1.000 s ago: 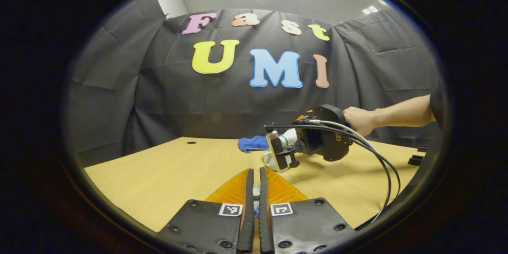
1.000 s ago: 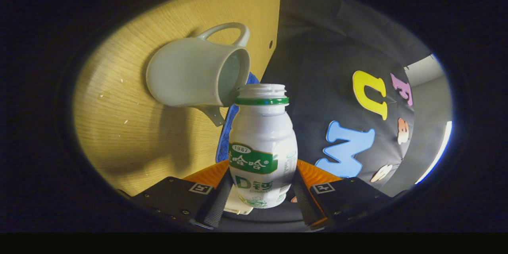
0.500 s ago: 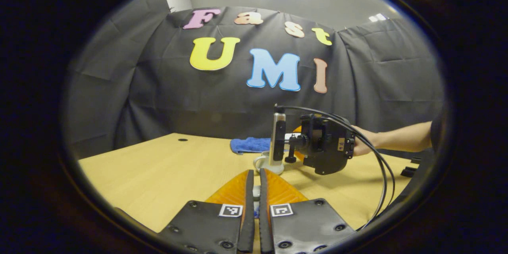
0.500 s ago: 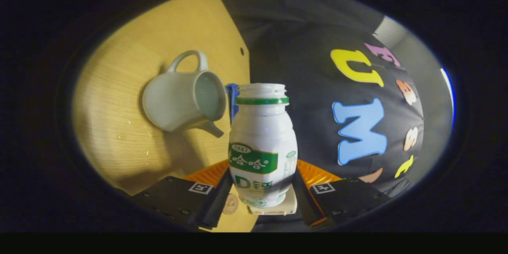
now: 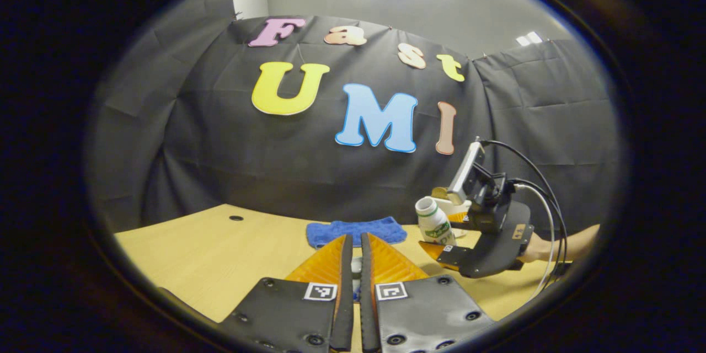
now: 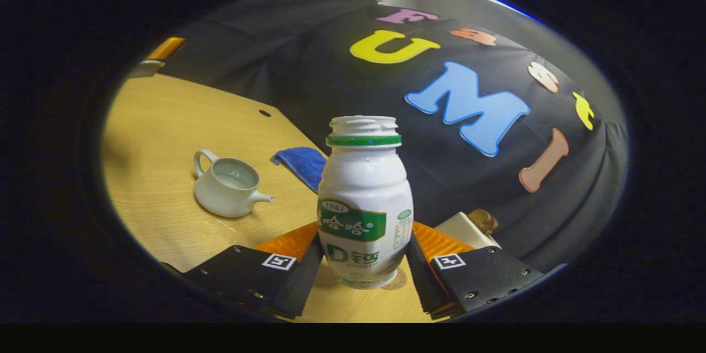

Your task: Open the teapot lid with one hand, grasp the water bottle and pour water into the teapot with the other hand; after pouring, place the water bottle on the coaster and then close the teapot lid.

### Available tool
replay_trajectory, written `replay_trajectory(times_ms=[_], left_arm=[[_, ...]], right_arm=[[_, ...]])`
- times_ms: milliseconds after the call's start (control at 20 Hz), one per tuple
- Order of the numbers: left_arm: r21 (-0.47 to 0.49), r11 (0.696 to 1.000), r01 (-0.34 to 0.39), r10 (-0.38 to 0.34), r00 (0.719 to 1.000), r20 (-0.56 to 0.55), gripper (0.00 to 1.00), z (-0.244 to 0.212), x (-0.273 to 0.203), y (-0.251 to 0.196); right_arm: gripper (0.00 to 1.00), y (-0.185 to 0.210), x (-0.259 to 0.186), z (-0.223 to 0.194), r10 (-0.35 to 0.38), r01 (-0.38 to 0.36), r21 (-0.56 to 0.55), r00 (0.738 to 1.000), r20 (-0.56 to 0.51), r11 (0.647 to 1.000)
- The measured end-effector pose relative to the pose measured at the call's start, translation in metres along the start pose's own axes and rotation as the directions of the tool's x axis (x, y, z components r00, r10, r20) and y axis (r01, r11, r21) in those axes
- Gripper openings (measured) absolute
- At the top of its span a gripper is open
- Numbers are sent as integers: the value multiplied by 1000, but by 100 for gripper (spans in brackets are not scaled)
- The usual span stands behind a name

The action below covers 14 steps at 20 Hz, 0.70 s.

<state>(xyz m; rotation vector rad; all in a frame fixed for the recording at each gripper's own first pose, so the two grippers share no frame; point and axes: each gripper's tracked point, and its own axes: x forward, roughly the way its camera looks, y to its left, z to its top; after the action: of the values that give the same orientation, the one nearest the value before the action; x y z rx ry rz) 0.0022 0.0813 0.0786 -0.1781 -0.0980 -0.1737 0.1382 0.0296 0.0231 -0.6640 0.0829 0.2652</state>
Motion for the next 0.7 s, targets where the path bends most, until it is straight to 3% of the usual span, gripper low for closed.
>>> replay_trajectory(times_ms=[150, 200, 300, 400, 650, 700], left_arm=[[14, 1000, 20, -20, 1000, -7, 16, -8, 43, -10], [22, 999, 27, -27, 1000, -14, 12, -13, 59, -14], [40, 998, 44, -43, 998, -34, 15, -23, 82, -21], [77, 996, 34, -30, 998, -52, 12, -35, 105, -22], [123, 992, 4, 15, 988, -151, 15, -87, 142, -14], [129, 992, 4, 17, 987, -162, 12, -92, 145, -14]], right_arm=[[76, -8, -15, -7, 13, -15, 197, 1000, 13, 980], [75, -9, -21, -8, 22, -26, 263, 1000, 18, 964], [76, -10, -30, -10, 41, -51, 369, 999, 35, 928], [76, -22, -34, -7, 24, -51, 417, 997, 69, 907], [76, -40, -42, -2, -23, -31, 472, 994, 107, 881], [76, -44, -42, -3, -33, -23, 478, 994, 108, 878]])
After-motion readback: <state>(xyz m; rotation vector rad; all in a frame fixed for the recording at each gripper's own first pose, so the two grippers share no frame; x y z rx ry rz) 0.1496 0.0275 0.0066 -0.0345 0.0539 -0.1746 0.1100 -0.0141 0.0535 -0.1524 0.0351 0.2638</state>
